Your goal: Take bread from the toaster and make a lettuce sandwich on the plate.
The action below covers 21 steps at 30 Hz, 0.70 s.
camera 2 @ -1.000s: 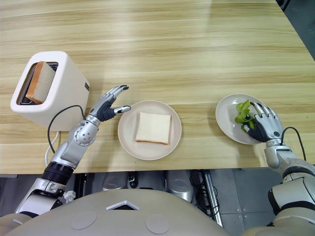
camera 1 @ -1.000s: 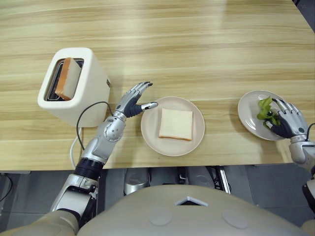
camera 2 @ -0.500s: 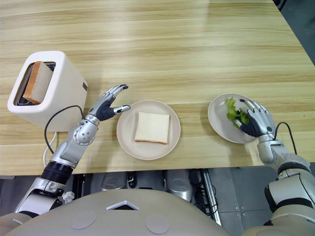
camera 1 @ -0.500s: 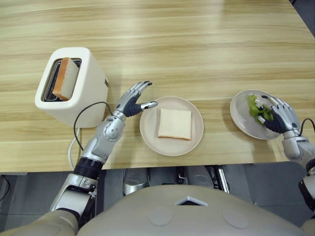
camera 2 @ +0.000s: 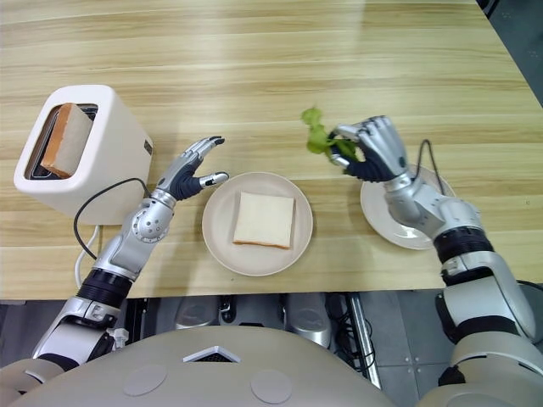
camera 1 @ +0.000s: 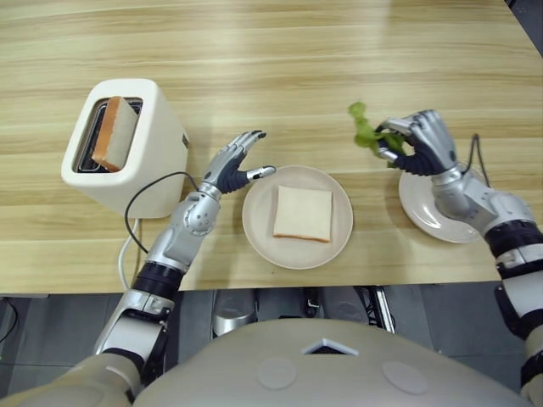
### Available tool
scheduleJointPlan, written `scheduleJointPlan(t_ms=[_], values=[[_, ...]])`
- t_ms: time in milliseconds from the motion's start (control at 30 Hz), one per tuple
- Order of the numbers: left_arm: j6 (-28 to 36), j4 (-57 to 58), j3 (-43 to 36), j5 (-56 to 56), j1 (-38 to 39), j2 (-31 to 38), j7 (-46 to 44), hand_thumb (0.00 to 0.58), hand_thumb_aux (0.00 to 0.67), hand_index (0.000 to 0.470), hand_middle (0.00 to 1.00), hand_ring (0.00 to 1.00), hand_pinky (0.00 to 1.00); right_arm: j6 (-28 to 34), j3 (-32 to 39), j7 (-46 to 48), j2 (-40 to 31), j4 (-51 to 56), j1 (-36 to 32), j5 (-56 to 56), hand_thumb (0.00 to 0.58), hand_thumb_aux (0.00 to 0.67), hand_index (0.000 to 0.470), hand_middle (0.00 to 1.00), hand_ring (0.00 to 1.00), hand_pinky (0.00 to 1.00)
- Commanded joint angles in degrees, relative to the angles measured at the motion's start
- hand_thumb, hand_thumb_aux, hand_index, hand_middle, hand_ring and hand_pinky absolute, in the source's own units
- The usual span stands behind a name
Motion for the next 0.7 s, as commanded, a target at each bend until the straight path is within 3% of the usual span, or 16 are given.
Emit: scheduleJointPlan(t_ms=[33, 367, 667, 700], values=[[-0.56, 2.07, 1.05, -1.13, -0.89, 0.43, 0.41, 0.000, 0.000, 0.000, 0.00, 0.00, 0.00, 0.12, 3.75, 5.06, 5.19, -1.80, -1.95, -2.80, 0.580, 0.670, 0.460, 1.00, 1.00, 1.00], [-0.83, 0.59, 6.46, -3.67, 0.13, 3.58, 1.65, 0.000, 0.000, 0.000, 0.00, 0.00, 0.00, -0.70, 14.11, 12.58, 13.70, 7.39, -6.28, -9.36, 0.580, 0.670, 0.460, 1.00, 1.00, 1.00], [-0.33, -1.15, 9.07, -4.53, 0.79, 3.77, 2.15, 0.000, 0.000, 0.000, 0.00, 0.00, 0.00, -1.27, 17.44, 15.20, 12.96, 9.50, -5.92, -10.57, 0.580, 0.670, 0.460, 1.00, 1.00, 1.00], [-0.24, -1.15, 8.86, -4.38, 0.85, 3.60, 2.14, 0.000, 0.000, 0.000, 0.00, 0.00, 0.00, -1.49, 17.32, 15.44, 12.58, 8.92, -5.89, -10.34, 0.509, 0.436, 0.299, 0.89, 0.89, 0.89]])
